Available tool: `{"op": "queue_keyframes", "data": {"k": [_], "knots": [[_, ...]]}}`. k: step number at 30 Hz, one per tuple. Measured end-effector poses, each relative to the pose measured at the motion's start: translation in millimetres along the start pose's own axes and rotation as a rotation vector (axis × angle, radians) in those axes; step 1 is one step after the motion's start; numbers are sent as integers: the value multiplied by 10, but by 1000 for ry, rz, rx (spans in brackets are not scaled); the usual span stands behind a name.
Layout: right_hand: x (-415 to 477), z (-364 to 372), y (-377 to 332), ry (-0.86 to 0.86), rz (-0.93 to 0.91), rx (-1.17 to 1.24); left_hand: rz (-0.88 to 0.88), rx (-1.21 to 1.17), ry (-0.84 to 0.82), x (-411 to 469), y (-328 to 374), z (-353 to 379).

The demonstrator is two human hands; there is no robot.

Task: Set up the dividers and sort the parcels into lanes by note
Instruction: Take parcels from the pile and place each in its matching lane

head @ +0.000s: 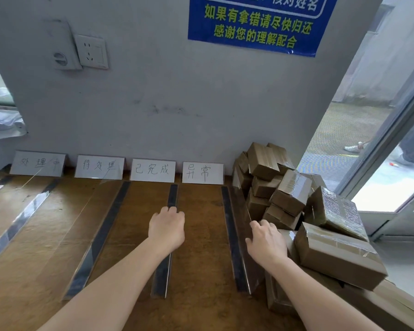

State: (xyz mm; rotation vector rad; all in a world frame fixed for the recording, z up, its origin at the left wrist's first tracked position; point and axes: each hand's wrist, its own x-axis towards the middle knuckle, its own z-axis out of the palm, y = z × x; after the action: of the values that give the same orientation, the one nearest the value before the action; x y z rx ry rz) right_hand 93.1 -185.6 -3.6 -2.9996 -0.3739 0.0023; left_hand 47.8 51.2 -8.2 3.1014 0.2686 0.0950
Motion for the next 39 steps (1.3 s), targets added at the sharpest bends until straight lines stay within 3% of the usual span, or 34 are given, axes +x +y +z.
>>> {"op": "queue_keyframes", "data": {"k": [16,25,35,39], "knots": [[-460,-845,434,193,63,-184,383,-93,182,47,969,-663],[-894,-953,1168,161,230,-154,617,-98,115,-135,1826,-751],[-1175,-816,1696,57,296,198,564,-155,-139,-248,2559,-603],[-1221,-731,1847,71,258,296,505,-206,-153,-209,2658,-503]]}}
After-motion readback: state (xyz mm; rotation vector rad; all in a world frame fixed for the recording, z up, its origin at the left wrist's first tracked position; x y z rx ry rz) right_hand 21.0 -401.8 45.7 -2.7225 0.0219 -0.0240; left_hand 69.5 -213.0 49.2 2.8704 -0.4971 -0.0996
